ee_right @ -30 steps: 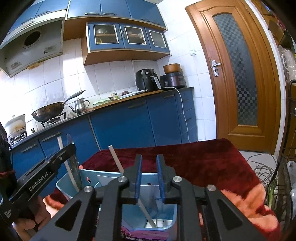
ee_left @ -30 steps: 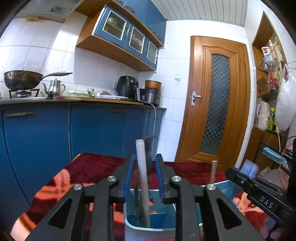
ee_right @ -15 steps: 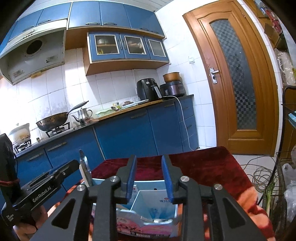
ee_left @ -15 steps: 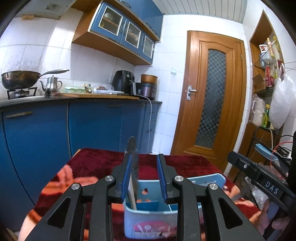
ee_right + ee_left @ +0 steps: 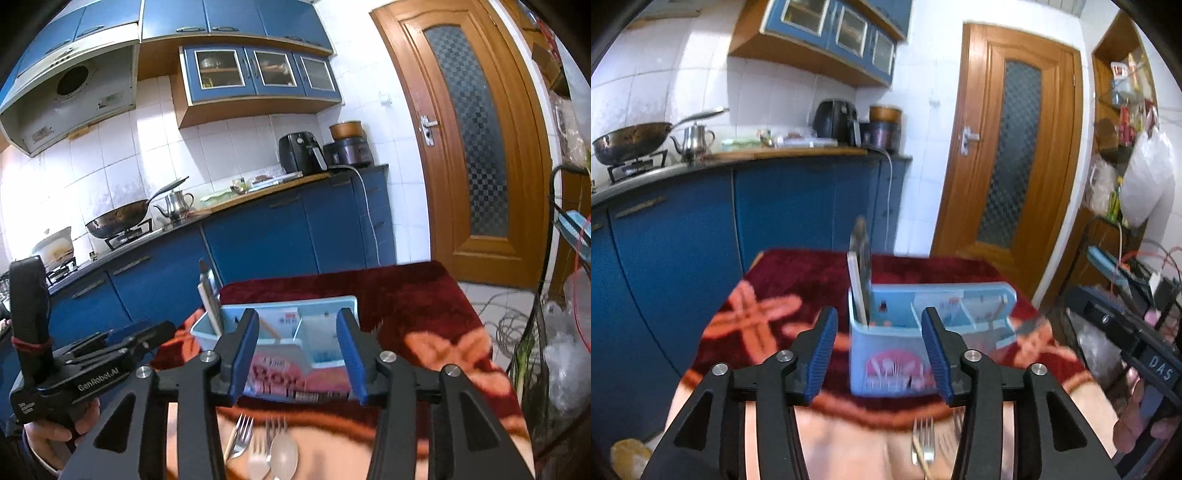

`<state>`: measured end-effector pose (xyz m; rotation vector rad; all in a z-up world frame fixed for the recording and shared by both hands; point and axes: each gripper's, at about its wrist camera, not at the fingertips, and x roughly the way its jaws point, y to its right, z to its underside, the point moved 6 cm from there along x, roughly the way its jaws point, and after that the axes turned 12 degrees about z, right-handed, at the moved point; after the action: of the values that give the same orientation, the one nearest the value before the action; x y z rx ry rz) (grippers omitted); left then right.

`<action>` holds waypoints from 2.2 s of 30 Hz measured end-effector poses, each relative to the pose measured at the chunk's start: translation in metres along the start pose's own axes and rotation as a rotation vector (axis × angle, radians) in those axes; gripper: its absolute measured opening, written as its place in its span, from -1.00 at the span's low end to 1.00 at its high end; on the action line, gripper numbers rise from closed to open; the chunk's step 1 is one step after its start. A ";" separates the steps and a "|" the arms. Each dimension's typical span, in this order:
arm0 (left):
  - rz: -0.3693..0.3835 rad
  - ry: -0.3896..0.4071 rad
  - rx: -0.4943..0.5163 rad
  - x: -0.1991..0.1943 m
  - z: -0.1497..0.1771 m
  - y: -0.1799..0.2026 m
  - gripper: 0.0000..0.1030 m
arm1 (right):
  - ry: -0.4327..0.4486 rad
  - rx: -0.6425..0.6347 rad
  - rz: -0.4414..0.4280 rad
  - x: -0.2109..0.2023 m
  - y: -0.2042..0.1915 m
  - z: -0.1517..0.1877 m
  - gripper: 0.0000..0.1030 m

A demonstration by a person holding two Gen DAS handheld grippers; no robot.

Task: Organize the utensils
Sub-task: 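Move both tools back down to the remaining utensils, then grasp a bamboo chopstick with the left tool while the right tool grasps the beige spoon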

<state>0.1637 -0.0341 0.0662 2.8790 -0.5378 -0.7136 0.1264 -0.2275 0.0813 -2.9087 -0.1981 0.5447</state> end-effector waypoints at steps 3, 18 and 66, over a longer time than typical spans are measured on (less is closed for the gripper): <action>0.010 -0.068 -0.012 0.000 0.012 0.001 -0.03 | -0.046 0.009 -0.004 -0.004 0.001 0.010 -0.07; 0.015 -0.350 -0.069 0.001 0.089 0.001 -0.02 | -0.236 -0.005 0.017 -0.010 0.004 0.070 0.04; 0.109 -0.589 -0.037 0.003 0.146 0.001 -0.88 | -0.396 -0.014 0.002 -0.007 0.007 0.118 0.04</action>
<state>0.0963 -0.0417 -0.0633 2.5489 -0.7215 -1.5397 0.0772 -0.2178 -0.0255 -2.7822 -0.2498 1.1198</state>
